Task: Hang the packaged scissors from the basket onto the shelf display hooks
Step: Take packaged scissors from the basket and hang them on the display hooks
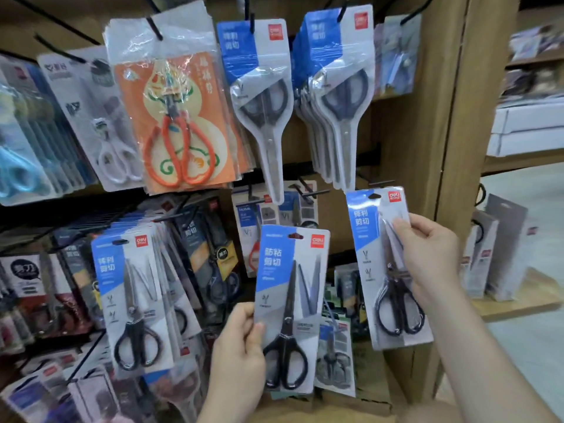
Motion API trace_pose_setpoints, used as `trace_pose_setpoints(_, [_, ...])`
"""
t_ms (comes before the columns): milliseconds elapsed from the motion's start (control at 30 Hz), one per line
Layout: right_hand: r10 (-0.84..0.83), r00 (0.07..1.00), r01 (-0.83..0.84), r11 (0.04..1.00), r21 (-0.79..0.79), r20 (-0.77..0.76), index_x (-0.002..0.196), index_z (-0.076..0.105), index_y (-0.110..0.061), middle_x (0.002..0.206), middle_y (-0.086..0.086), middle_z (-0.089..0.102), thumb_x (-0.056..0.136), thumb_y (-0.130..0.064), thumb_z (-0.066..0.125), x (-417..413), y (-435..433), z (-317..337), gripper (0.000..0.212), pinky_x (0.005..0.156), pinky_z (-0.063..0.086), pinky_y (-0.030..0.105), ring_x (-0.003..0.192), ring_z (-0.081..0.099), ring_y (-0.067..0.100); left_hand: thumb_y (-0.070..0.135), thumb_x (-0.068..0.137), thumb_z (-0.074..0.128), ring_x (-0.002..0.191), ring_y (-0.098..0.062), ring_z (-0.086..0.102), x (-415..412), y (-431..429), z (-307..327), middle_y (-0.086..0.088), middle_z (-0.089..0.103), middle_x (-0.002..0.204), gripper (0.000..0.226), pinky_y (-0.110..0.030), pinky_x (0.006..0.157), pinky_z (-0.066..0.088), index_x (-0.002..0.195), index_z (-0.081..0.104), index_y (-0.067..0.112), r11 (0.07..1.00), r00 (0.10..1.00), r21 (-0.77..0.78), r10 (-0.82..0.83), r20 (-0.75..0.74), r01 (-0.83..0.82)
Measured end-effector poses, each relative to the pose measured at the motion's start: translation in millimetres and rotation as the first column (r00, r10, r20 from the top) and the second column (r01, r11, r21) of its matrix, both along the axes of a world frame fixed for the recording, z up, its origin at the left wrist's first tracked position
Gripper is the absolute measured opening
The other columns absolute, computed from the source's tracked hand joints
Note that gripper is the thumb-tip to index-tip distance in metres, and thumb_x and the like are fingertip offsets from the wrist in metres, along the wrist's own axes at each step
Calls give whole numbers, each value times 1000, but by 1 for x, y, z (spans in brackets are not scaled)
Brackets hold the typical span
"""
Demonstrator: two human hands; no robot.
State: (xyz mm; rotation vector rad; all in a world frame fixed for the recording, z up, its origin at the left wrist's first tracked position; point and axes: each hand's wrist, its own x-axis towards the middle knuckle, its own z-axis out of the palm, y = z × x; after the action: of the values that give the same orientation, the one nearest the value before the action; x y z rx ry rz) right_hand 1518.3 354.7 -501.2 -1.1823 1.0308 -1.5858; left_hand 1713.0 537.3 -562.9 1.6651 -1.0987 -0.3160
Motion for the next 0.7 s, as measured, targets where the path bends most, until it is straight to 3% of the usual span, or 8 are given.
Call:
trace_pose_setpoints(167, [-35, 998, 34, 999, -6, -61, 96, 76, -19, 82, -3, 75, 92, -20, 67, 5, -19, 1, 10, 69, 57, 34, 73, 70, 14, 1, 99, 47, 85, -6, 69, -21, -20, 11, 13, 74, 91, 29, -23, 77, 53, 100, 61, 26, 995, 996, -31, -91, -19, 90])
trace_pose_setpoints(267, [-23, 996, 25, 999, 21, -90, 78, 76, -24, 75, 1, 76, 87, -22, 70, 9, -32, -2, 11, 65, 57, 40, 69, 70, 18, 0, 100, 46, 89, -7, 70, -28, -31, 16, 12, 74, 95, 33, -25, 80, 55, 102, 62, 29, 987, 987, -3, -158, -28, 158])
trace_pose_setpoints(333, [23, 989, -14, 998, 67, -146, 70, 76, -29, 78, 7, 77, 85, -28, 68, 11, -45, -5, 17, 75, 59, 54, 80, 74, 30, 2, 100, 46, 89, -7, 69, -30, -39, 17, 13, 74, 94, 34, -27, 80, 55, 100, 61, 33, 985, 985, 36, -170, -19, 170])
trace_pose_setpoints(400, [88, 981, -70, 992, 106, -174, 73, 76, -29, 86, 5, 78, 91, -26, 65, 13, -50, -2, 22, 84, 58, 52, 88, 73, 32, 4, 101, 45, 88, -7, 69, -32, -48, 17, 12, 73, 94, 33, -31, 82, 56, 99, 61, 34, 980, 983, 70, -183, -25, 185])
trace_pose_setpoints(467, [156, 974, -137, 983, 124, -165, 99, 76, -22, 105, 4, 75, 99, -21, 56, 13, -50, 1, 19, 90, 55, 41, 96, 69, 22, 3, 102, 43, 85, -4, 69, -36, -54, 16, 9, 74, 92, 32, -22, 77, 55, 98, 61, 30, 972, 977, 115, -196, -82, 204])
trace_pose_setpoints(567, [121, 973, -83, 978, 192, -198, 141, 53, -19, 137, -1, 58, 103, -29, 48, 1, -33, 2, 39, 102, 43, 34, 124, 54, 19, 1, 102, 42, 82, -3, 69, -45, -59, 13, 6, 74, 92, 30, -10, 66, 48, 98, 60, 24, 961, 971, 161, -209, -116, 226])
trace_pose_setpoints(633, [204, 974, -175, 956, 235, -103, 134, 55, -26, 127, -1, 65, 103, -41, 44, -17, -7, -8, 36, 100, 45, 37, 116, 59, 17, 3, 102, 42, 86, -8, 69, -49, -62, 7, 6, 74, 93, 30, -16, 70, 52, 98, 59, 27, 960, 974, 176, -199, -108, 216])
trace_pose_setpoints(700, [437, 899, -417, 861, 289, -4, 121, 62, -27, 111, -1, 73, 101, -48, 41, -27, 20, -17, 36, 97, 48, 40, 105, 67, 16, 5, 102, 42, 89, -9, 69, -55, -67, 3, 6, 74, 96, 28, -25, 80, 55, 99, 58, 29, 958, 971, 179, -205, -120, 224])
